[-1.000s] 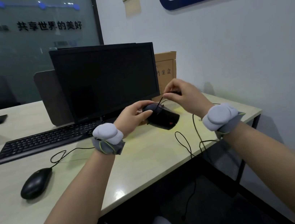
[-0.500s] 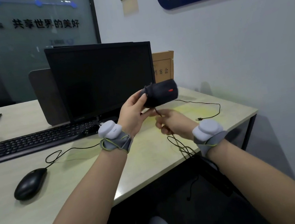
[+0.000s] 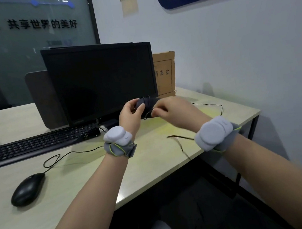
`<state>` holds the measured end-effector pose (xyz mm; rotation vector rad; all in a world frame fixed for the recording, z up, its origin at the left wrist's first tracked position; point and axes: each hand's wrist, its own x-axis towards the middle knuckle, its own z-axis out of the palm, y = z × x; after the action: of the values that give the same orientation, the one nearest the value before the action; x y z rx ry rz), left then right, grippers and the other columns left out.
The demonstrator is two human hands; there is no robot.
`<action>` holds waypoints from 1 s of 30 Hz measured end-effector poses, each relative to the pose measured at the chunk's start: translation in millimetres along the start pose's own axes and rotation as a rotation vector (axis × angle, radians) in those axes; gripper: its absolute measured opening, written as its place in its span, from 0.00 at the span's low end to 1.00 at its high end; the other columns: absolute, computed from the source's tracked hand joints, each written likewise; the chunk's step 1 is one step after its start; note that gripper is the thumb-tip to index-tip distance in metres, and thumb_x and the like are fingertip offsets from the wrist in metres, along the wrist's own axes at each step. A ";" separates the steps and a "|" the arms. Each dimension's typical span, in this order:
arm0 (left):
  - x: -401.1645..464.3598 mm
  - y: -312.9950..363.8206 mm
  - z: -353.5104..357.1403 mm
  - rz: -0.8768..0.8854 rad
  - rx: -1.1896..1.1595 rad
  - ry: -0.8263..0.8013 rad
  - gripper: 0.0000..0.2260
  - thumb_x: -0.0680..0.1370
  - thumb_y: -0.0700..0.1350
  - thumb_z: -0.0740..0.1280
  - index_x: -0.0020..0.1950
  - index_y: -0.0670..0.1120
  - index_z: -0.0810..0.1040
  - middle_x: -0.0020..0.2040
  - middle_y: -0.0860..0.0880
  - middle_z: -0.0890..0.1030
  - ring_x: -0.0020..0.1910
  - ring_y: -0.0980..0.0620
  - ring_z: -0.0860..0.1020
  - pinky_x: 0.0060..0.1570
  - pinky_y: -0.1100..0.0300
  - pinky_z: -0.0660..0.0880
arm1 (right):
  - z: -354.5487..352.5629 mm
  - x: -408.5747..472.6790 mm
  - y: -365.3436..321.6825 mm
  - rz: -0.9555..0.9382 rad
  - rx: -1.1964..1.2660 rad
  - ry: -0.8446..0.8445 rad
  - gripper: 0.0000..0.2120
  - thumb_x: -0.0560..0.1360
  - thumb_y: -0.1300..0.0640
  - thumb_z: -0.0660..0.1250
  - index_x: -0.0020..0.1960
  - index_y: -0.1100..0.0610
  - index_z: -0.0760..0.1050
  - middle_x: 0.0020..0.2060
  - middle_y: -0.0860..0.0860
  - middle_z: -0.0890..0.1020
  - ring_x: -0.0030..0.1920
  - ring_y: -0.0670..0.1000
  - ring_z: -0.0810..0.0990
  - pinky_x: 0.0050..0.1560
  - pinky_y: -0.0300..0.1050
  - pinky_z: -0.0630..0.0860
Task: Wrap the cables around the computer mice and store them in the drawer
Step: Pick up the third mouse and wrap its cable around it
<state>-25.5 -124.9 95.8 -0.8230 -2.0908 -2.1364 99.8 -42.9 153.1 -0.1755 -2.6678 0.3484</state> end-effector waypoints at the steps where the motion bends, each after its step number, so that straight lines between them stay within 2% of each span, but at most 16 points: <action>1: -1.2 1.4 -1.9 0.014 0.026 -0.059 0.14 0.77 0.41 0.64 0.62 0.41 0.74 0.58 0.41 0.78 0.55 0.47 0.77 0.56 0.54 0.75 | -4.2 2.4 6.7 0.019 0.055 0.042 0.10 0.77 0.53 0.60 0.49 0.54 0.80 0.44 0.51 0.82 0.44 0.51 0.78 0.45 0.48 0.76; 3: -3.4 4.5 -6.5 0.052 0.093 -0.185 0.14 0.78 0.42 0.63 0.63 0.42 0.74 0.58 0.41 0.79 0.56 0.46 0.77 0.58 0.51 0.75 | -10.5 6.0 21.3 0.031 0.134 0.100 0.07 0.76 0.53 0.63 0.47 0.53 0.80 0.41 0.48 0.81 0.42 0.48 0.78 0.44 0.43 0.75; 6: -8.5 8.1 -12.0 0.095 0.127 -0.404 0.13 0.79 0.42 0.61 0.63 0.45 0.74 0.56 0.45 0.80 0.53 0.50 0.78 0.55 0.56 0.75 | -17.1 10.0 39.8 0.022 0.293 0.153 0.02 0.73 0.54 0.69 0.41 0.50 0.79 0.36 0.42 0.79 0.37 0.39 0.76 0.40 0.32 0.71; 9: -15.5 11.9 -12.7 -0.013 -0.178 -0.611 0.12 0.80 0.39 0.58 0.62 0.45 0.73 0.52 0.49 0.79 0.47 0.57 0.78 0.49 0.63 0.76 | -20.9 8.8 51.5 0.043 0.496 0.136 0.05 0.72 0.56 0.70 0.38 0.47 0.79 0.33 0.40 0.80 0.30 0.35 0.73 0.34 0.29 0.68; 11: -16.3 13.2 -12.2 -0.114 -0.400 -0.656 0.14 0.81 0.38 0.55 0.65 0.40 0.71 0.53 0.47 0.79 0.48 0.55 0.79 0.47 0.63 0.77 | -18.5 5.6 55.0 0.075 0.718 0.069 0.06 0.73 0.57 0.68 0.40 0.48 0.81 0.32 0.41 0.81 0.31 0.38 0.75 0.33 0.31 0.71; 12: -17.2 14.1 -11.3 -0.153 -0.488 -0.662 0.15 0.81 0.39 0.54 0.66 0.39 0.70 0.53 0.46 0.79 0.47 0.54 0.79 0.46 0.63 0.77 | -16.1 4.4 56.5 0.091 0.834 0.035 0.07 0.75 0.57 0.66 0.42 0.49 0.81 0.34 0.41 0.83 0.34 0.40 0.78 0.35 0.32 0.74; 15: -19.4 14.6 -5.8 -0.223 -0.683 -0.644 0.13 0.81 0.40 0.53 0.61 0.42 0.73 0.50 0.48 0.81 0.47 0.52 0.79 0.48 0.59 0.77 | -4.2 2.5 57.2 0.133 1.143 -0.012 0.09 0.78 0.59 0.60 0.51 0.56 0.80 0.43 0.48 0.84 0.43 0.43 0.82 0.43 0.35 0.79; 17: -20.1 13.7 -2.4 -0.241 -0.752 -0.623 0.13 0.81 0.41 0.52 0.61 0.43 0.73 0.51 0.47 0.80 0.49 0.51 0.77 0.50 0.59 0.76 | 3.3 2.3 55.1 0.203 1.254 0.012 0.10 0.79 0.64 0.57 0.50 0.59 0.77 0.38 0.48 0.84 0.37 0.42 0.82 0.38 0.33 0.79; 19: -20.4 13.6 -0.8 -0.271 -0.831 -0.587 0.12 0.81 0.43 0.52 0.58 0.43 0.73 0.50 0.47 0.79 0.48 0.51 0.76 0.47 0.60 0.78 | 11.0 2.0 54.0 0.246 1.275 0.043 0.14 0.78 0.70 0.53 0.41 0.58 0.73 0.25 0.45 0.80 0.26 0.44 0.77 0.27 0.35 0.74; 20: -19.8 14.7 -0.9 -0.290 -0.892 -0.554 0.12 0.81 0.43 0.53 0.55 0.43 0.75 0.48 0.47 0.79 0.47 0.51 0.76 0.44 0.61 0.79 | 15.3 2.2 52.6 0.241 1.275 0.032 0.14 0.78 0.70 0.52 0.39 0.58 0.70 0.22 0.45 0.76 0.23 0.45 0.73 0.24 0.36 0.69; 22: -16.4 18.6 0.1 -0.304 -0.996 -0.445 0.10 0.80 0.44 0.55 0.51 0.44 0.76 0.45 0.47 0.78 0.44 0.52 0.75 0.40 0.63 0.78 | 23.9 2.3 49.4 0.235 1.163 -0.019 0.13 0.80 0.63 0.53 0.39 0.58 0.70 0.22 0.47 0.72 0.21 0.45 0.67 0.24 0.36 0.62; 24: -10.6 21.9 2.4 -0.258 -0.982 -0.289 0.09 0.81 0.43 0.56 0.51 0.44 0.75 0.43 0.48 0.78 0.42 0.53 0.75 0.38 0.65 0.77 | 33.3 1.5 44.7 0.239 0.927 -0.094 0.13 0.81 0.57 0.53 0.42 0.57 0.72 0.25 0.49 0.72 0.20 0.46 0.68 0.24 0.36 0.64; 27: -2.9 20.8 3.0 -0.132 -0.662 -0.079 0.08 0.80 0.41 0.58 0.57 0.42 0.74 0.45 0.48 0.78 0.44 0.54 0.76 0.42 0.64 0.74 | 42.7 -2.4 35.2 0.290 0.653 -0.322 0.10 0.81 0.56 0.52 0.51 0.57 0.71 0.29 0.51 0.77 0.21 0.46 0.74 0.23 0.35 0.69; 30: 1.1 14.1 -1.5 -0.022 -0.271 0.039 0.13 0.79 0.42 0.61 0.62 0.41 0.73 0.53 0.44 0.78 0.50 0.51 0.77 0.37 0.69 0.76 | 40.7 -9.0 26.9 0.359 0.443 -0.530 0.08 0.80 0.56 0.53 0.54 0.55 0.70 0.32 0.50 0.81 0.25 0.47 0.80 0.26 0.35 0.73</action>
<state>-21.5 -127.2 109.2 -0.7736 -1.8252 -2.4627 91.7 -27.4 106.7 -0.4799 -2.9652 1.2359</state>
